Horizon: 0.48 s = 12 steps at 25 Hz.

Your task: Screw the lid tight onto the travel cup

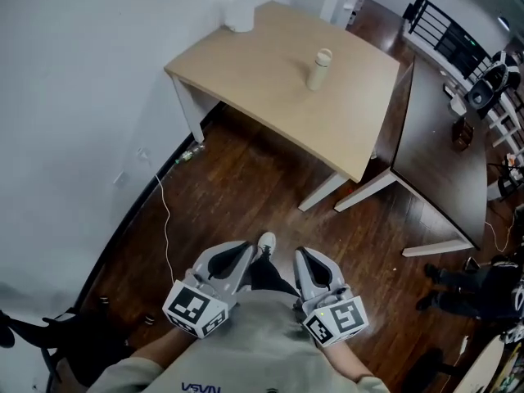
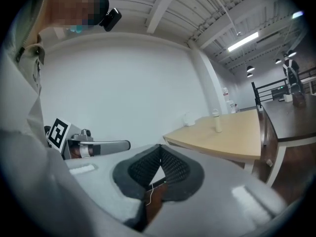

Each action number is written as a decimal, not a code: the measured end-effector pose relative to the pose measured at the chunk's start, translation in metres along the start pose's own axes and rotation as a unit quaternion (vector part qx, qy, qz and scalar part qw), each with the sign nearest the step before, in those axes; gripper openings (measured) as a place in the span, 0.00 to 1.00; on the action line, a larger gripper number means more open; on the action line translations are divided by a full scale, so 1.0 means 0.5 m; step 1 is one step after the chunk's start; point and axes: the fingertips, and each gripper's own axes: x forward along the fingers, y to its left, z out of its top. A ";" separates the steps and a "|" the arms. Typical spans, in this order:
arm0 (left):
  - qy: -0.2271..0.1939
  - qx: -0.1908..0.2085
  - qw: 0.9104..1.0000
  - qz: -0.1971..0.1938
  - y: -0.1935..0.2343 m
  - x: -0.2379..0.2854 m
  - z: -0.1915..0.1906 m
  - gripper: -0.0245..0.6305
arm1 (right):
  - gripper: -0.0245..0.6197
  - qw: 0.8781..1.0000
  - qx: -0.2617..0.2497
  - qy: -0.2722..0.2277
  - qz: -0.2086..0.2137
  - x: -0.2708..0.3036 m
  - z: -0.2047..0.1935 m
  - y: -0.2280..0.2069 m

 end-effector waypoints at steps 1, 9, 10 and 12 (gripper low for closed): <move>0.004 -0.003 1.000 0.007 0.012 0.009 0.000 0.04 | 0.03 1.000 0.004 0.001 0.004 0.014 0.000 -0.010; 0.054 0.013 0.998 0.016 0.077 0.140 0.011 0.04 | 0.03 0.999 0.034 0.005 0.006 0.124 0.014 -0.130; 0.059 0.017 0.998 0.016 0.084 0.158 0.019 0.04 | 0.03 0.999 0.039 0.007 0.005 0.137 0.017 -0.147; 0.066 0.019 0.997 0.017 0.098 0.196 0.032 0.04 | 0.03 0.999 0.042 0.008 0.007 0.163 0.029 -0.176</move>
